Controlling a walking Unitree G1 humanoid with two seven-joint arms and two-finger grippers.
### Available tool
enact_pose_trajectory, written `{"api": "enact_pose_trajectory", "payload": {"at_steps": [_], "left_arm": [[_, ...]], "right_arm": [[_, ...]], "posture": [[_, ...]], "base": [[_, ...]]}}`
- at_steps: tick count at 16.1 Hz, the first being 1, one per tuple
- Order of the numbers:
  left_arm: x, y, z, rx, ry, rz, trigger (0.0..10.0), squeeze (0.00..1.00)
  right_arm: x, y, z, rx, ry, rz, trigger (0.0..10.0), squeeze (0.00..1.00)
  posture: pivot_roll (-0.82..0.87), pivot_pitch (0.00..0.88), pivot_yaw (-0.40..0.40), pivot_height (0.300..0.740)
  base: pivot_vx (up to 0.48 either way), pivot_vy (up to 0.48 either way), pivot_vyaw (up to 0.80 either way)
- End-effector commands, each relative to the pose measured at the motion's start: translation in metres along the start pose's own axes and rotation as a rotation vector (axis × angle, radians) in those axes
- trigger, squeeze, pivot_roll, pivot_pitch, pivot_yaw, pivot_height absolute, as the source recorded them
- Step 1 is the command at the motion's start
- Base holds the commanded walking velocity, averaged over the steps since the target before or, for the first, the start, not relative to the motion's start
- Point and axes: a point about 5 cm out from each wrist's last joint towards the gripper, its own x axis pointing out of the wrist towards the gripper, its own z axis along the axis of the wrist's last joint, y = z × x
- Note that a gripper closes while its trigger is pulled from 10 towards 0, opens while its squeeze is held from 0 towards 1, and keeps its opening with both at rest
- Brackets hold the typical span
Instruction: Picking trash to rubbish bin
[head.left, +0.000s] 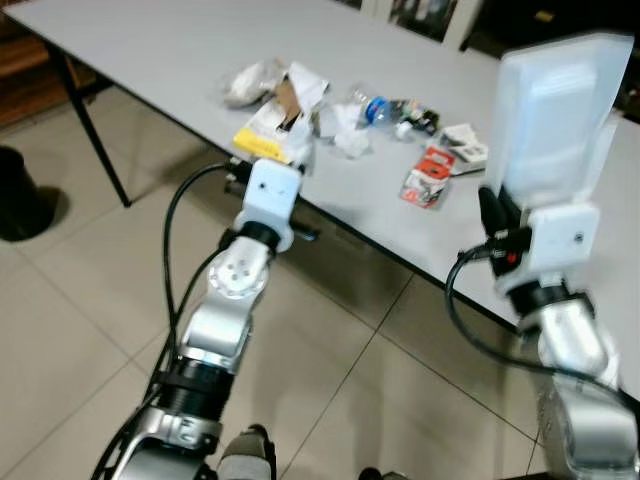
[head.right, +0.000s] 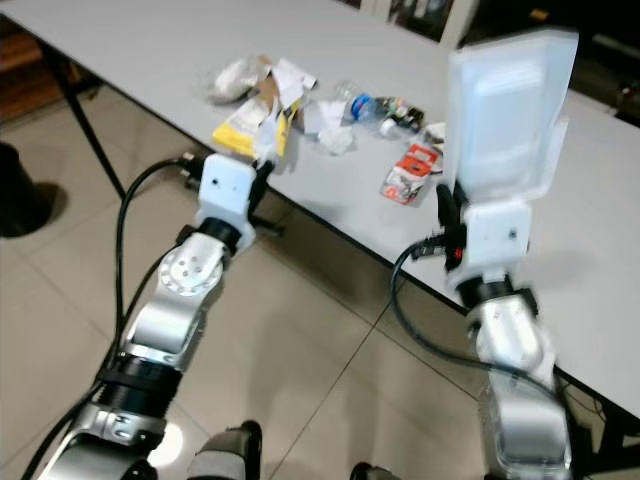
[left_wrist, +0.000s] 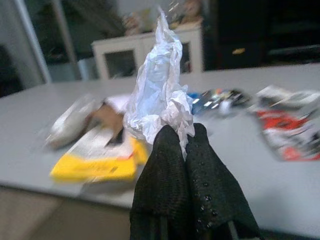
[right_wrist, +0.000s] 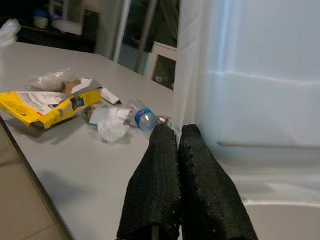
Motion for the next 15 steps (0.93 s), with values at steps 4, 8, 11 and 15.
{"api": "enact_pose_trajectory", "payload": {"at_steps": [4, 8, 11, 15], "left_arm": [[0.004, -0.01, 0.011, -0.044, -0.025, -0.036, 10.0, 0.0], [0.005, -0.012, 0.005, -0.07, 0.013, -0.024, 10.0, 0.0], [0.006, -0.011, 0.003, -0.076, 0.032, -0.005, 10.0, 0.0], [0.01, -0.005, 0.001, -0.114, 0.056, 0.025, 10.0, 0.0]], "right_arm": [[-0.013, -0.003, 0.009, 0.066, 0.009, -0.162, 10.0, 0.0], [-0.017, 0.003, 0.011, 0.095, 0.032, -0.177, 10.0, 0.0], [-0.015, 0.001, 0.012, 0.091, 0.038, -0.192, 10.0, 0.0], [-0.012, 0.004, 0.012, 0.092, 0.043, -0.183, 10.0, 0.0]], "posture": [[0.16, 0.072, -0.067, 0.74], [0.16, 0.067, -0.069, 0.74], [0.16, 0.066, -0.071, 0.74], [0.16, 0.062, -0.072, 0.74]], "base": [[0.0, 0.0, 0.0], [0.0, 0.0, 0.0], [0.0, 0.0, 0.8], [0.0, 0.0, 0.8]]}}
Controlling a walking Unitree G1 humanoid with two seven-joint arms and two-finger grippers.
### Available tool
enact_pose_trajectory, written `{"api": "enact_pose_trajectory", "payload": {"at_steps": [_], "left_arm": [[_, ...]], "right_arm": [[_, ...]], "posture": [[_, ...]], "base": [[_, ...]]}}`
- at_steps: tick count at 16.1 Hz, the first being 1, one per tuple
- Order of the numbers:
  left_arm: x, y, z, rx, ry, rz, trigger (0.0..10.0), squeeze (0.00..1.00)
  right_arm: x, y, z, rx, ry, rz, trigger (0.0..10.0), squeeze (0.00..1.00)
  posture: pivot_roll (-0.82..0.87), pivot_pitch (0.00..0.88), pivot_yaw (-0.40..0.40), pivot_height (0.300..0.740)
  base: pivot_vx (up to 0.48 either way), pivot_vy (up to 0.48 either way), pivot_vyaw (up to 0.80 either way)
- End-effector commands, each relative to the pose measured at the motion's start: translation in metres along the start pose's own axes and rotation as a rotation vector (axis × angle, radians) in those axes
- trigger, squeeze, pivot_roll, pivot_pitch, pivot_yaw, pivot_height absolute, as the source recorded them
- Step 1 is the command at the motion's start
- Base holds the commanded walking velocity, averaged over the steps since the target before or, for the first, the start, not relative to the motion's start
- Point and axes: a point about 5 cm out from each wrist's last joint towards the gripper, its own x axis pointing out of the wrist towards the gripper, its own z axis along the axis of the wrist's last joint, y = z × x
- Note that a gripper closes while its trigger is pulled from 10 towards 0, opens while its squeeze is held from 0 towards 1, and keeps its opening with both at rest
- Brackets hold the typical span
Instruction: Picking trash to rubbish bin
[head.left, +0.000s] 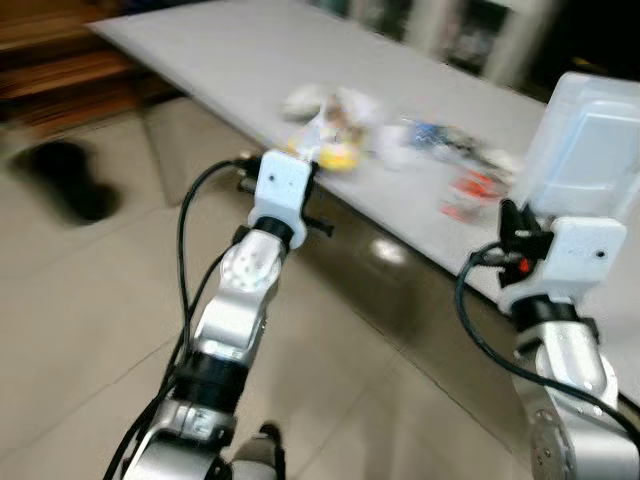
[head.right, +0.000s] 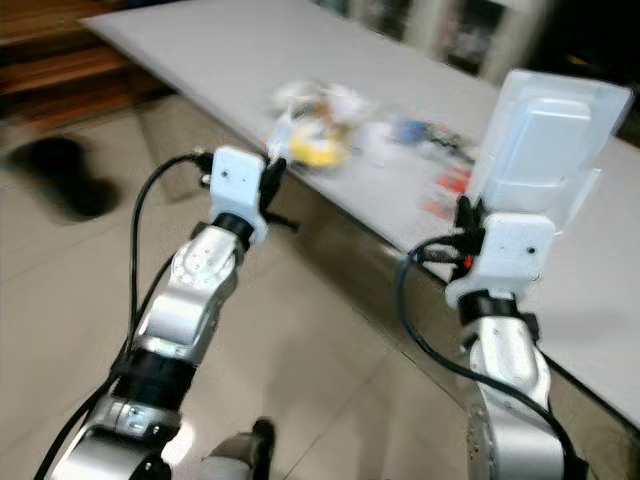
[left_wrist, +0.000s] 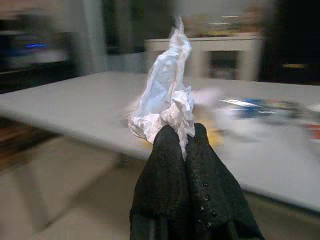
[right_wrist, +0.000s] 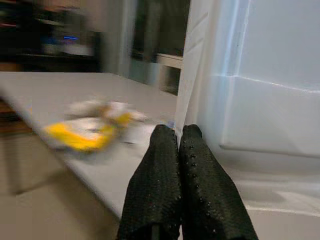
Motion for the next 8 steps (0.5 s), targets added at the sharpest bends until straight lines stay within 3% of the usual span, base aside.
{"api": "enact_pose_trajectory", "payload": {"at_steps": [1, 8], "left_arm": [[-0.0001, 0.0032, -0.0028, -0.017, 0.017, 0.021, 10.0, 0.0], [0.0035, 0.006, -0.0047, -0.043, 0.038, 0.028, 10.0, 0.0]], "right_arm": [[0.0005, 0.0006, 0.002, -0.004, 0.0, -0.008, 10.0, 0.0], [0.0004, 0.0027, 0.0001, 0.0, 0.012, -0.005, 10.0, 0.0]], "posture": [[0.17, 0.064, -0.07, 0.74], [0.17, 0.065, -0.067, 0.74]], "base": [[0.0, 0.0, 0.8], [0.0, 0.0, 0.8]]}}
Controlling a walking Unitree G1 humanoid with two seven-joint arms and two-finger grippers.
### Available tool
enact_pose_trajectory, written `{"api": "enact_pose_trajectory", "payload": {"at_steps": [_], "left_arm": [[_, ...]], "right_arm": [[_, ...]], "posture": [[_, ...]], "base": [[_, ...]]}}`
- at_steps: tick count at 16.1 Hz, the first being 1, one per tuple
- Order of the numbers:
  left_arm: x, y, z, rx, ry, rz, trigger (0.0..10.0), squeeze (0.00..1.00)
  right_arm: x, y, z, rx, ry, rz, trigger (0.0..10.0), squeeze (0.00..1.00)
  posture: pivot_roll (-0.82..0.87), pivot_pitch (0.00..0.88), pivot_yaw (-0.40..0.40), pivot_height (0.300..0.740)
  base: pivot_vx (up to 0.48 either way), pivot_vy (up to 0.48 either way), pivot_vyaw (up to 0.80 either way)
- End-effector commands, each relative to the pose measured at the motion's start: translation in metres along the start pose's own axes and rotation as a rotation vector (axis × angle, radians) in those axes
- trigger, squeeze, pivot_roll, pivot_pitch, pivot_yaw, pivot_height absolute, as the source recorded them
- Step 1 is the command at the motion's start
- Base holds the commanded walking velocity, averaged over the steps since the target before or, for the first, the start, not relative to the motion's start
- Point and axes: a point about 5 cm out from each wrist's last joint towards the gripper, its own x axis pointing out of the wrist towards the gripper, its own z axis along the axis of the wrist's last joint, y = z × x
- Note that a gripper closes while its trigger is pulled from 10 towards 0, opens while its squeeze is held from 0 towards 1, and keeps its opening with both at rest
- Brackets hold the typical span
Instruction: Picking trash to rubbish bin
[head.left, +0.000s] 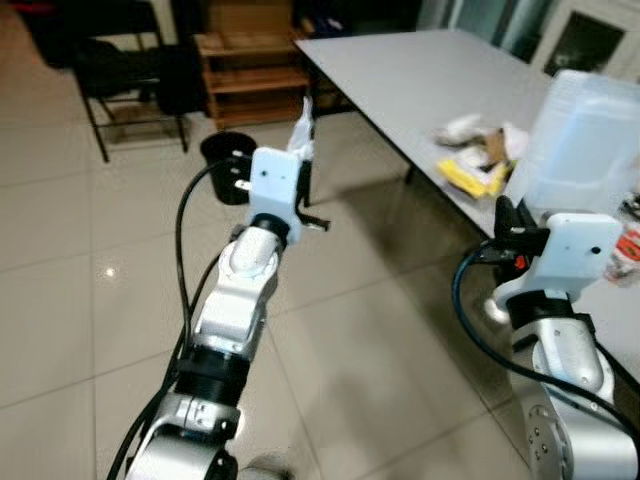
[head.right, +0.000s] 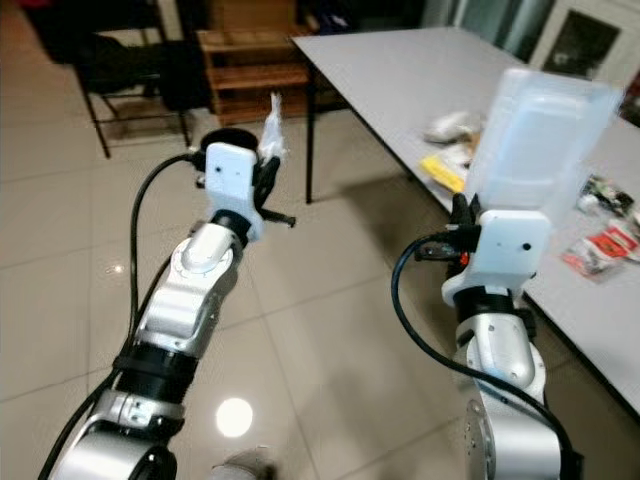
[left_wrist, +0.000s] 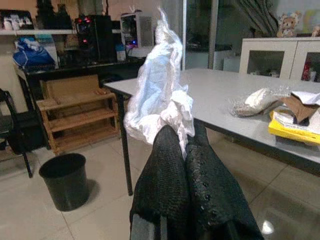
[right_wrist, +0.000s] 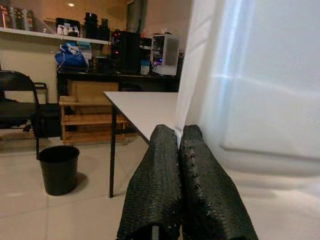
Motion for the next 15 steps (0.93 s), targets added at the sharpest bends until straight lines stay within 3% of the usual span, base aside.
{"api": "enact_pose_trajectory", "payload": {"at_steps": [1, 5, 9, 15], "left_arm": [[0.0, 0.0037, -0.0031, -0.001, 0.019, 0.007, 10.0, 0.0], [-0.0002, 0.0046, -0.0058, -0.004, 0.033, 0.015, 10.0, 0.0], [0.0005, 0.0069, -0.0085, -0.006, 0.05, 0.015, 10.0, 0.0], [-0.0002, 0.0079, -0.0107, -0.001, 0.058, 0.016, 10.0, 0.0]], "right_arm": [[-0.0003, 0.0009, -0.0002, -0.006, 0.007, -0.003, 10.0, 0.0], [-0.0003, 0.0034, -0.0007, 0.003, 0.011, 0.014, 10.0, 0.0], [-0.0012, 0.0042, -0.0016, 0.015, 0.015, 0.014, 10.0, 0.0], [-0.0024, 0.0046, -0.0019, 0.018, 0.018, 0.016, 10.0, 0.0]], "posture": [[0.17, 0.066, -0.067, 0.74], [0.17, 0.07, -0.068, 0.74], [0.16, 0.07, -0.066, 0.74], [0.16, 0.077, -0.068, 0.74]], "base": [[0.0, 0.0, 0.8], [0.0, 0.0, 0.79], [0.0, 0.0, 0.0], [0.363, 0.0, 0.0]]}}
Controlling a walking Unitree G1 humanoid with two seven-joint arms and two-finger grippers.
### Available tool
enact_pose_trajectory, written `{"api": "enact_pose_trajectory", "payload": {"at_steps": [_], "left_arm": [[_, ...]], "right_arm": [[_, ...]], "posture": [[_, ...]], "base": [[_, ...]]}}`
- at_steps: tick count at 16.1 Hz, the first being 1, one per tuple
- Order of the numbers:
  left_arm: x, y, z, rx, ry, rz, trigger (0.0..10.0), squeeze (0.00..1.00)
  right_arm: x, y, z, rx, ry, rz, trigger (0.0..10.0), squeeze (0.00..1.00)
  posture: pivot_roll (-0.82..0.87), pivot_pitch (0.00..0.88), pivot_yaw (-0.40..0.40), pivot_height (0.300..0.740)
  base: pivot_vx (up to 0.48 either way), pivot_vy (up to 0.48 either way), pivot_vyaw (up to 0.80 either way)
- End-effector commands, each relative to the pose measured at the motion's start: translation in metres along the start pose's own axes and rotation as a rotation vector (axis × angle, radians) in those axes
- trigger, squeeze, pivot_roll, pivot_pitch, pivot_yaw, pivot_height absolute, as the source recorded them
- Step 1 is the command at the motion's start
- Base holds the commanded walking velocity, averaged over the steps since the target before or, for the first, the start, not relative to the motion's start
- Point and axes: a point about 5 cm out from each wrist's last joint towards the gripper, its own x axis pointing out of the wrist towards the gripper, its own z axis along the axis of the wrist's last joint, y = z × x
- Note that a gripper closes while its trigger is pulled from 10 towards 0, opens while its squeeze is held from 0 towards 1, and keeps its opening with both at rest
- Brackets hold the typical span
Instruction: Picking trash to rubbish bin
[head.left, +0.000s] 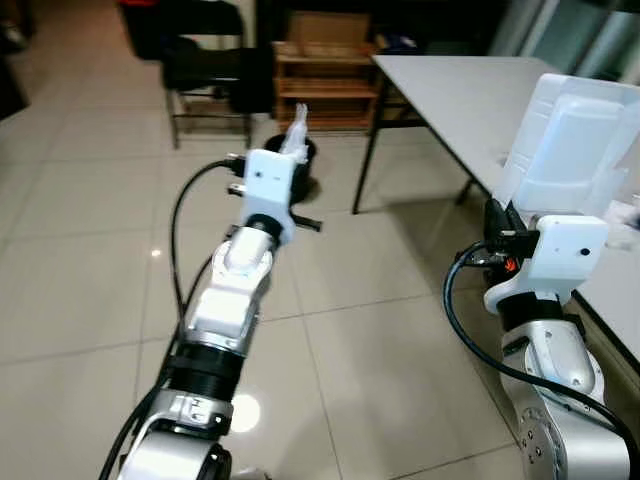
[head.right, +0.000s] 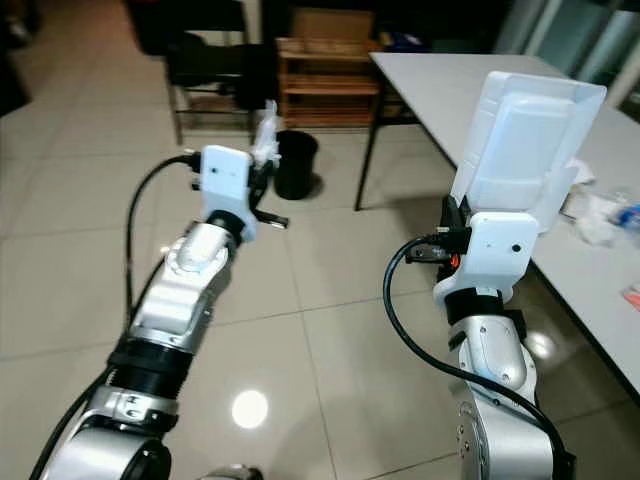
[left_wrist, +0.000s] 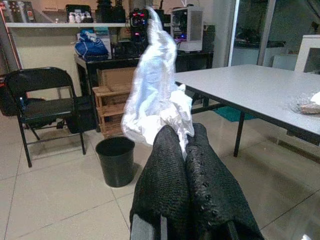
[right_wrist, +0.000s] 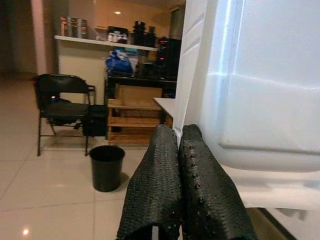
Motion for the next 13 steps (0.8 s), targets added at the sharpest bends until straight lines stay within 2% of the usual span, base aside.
{"api": "enact_pose_trajectory", "payload": {"at_steps": [1, 13], "left_arm": [[0.0017, -0.0071, 0.0001, -0.002, 0.009, -0.023, 10.0, 0.0], [0.0032, -0.0081, -0.0009, 0.01, 0.016, -0.027, 10.0, 0.0]], "right_arm": [[-0.0019, -0.0042, -0.0001, -0.003, 0.008, -0.018, 10.0, 0.0], [-0.0009, -0.0031, -0.0022, -0.003, 0.016, -0.014, 10.0, 0.0]], "posture": [[0.16, 0.077, -0.068, 0.74], [0.16, 0.075, -0.064, 0.74]], "base": [[0.398, 0.0, 0.0], [0.423, 0.0, 0.0]]}}
